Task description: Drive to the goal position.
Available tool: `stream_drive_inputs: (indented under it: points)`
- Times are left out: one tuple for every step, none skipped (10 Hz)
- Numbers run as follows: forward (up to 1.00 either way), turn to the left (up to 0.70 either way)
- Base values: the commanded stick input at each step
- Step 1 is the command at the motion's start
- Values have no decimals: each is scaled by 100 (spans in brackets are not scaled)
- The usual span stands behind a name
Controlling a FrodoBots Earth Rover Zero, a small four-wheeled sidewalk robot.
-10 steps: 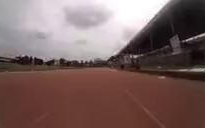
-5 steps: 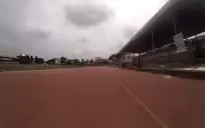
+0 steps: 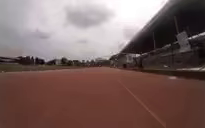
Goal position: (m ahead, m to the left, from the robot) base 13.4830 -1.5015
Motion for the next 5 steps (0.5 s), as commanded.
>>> stream_drive_inputs:
  points:
    - [70,0]
    - [70,0]
    - [70,0]
    - [70,0]
    - [70,0]
